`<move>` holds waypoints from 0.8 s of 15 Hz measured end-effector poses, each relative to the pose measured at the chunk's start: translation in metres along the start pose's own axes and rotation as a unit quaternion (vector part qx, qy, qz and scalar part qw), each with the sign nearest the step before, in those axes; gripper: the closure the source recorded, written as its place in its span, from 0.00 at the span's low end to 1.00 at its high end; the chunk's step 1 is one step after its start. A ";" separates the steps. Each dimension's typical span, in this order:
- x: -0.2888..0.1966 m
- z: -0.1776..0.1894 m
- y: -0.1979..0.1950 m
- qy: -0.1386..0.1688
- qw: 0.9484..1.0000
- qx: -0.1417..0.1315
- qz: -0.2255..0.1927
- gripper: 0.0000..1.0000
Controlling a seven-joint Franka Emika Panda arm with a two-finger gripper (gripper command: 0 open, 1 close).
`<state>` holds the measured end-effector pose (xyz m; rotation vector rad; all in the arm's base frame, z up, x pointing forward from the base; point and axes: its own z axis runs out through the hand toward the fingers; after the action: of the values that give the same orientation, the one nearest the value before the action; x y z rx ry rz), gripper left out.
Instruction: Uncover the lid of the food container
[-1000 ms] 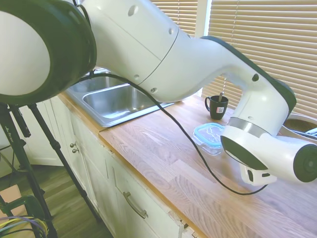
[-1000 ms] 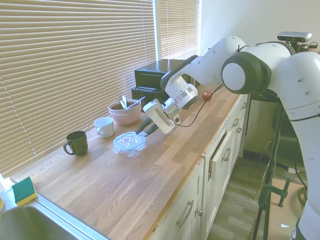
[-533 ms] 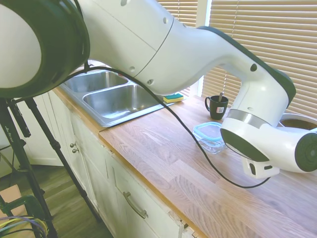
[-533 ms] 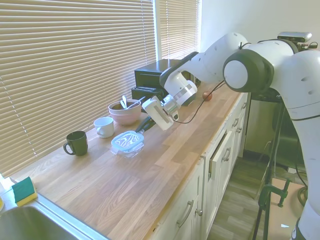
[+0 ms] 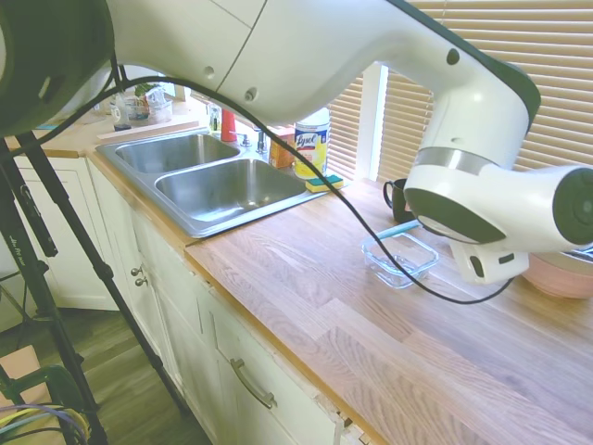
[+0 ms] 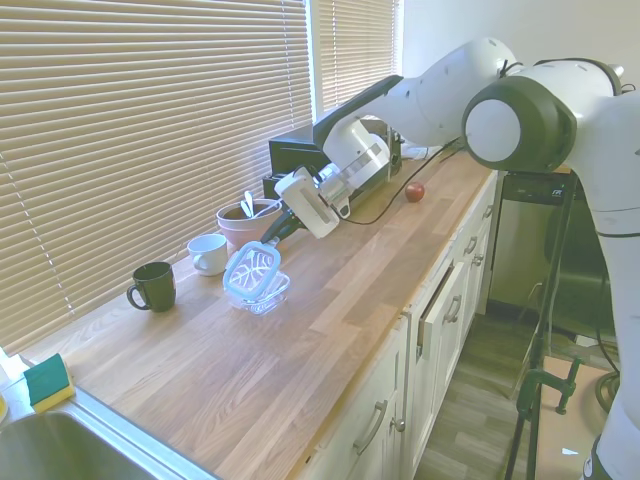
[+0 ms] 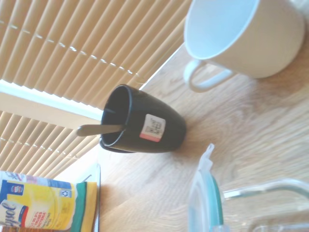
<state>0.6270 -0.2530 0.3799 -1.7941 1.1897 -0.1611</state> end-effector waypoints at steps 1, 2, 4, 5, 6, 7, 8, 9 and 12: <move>-0.007 0.004 -0.007 0.000 1.000 -0.002 -0.008 1.00; -0.012 0.008 -0.012 -0.001 1.000 -0.005 -0.014 1.00; -0.021 0.012 -0.020 0.000 1.000 -0.011 -0.027 1.00; -0.027 0.014 -0.025 -0.002 0.999 -0.014 -0.035 1.00; -0.034 0.016 -0.031 -0.002 0.999 -0.018 -0.044 1.00; -0.040 0.018 -0.037 0.000 0.998 -0.022 -0.054 1.00; -0.046 0.020 -0.043 0.001 0.998 -0.026 -0.063 1.00; -0.053 0.022 -0.048 0.001 0.997 -0.029 -0.070 1.00; -0.078 0.027 -0.061 0.006 0.994 -0.046 -0.103 1.00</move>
<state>0.6414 -0.1701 0.4398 -1.9978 1.0336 -0.2399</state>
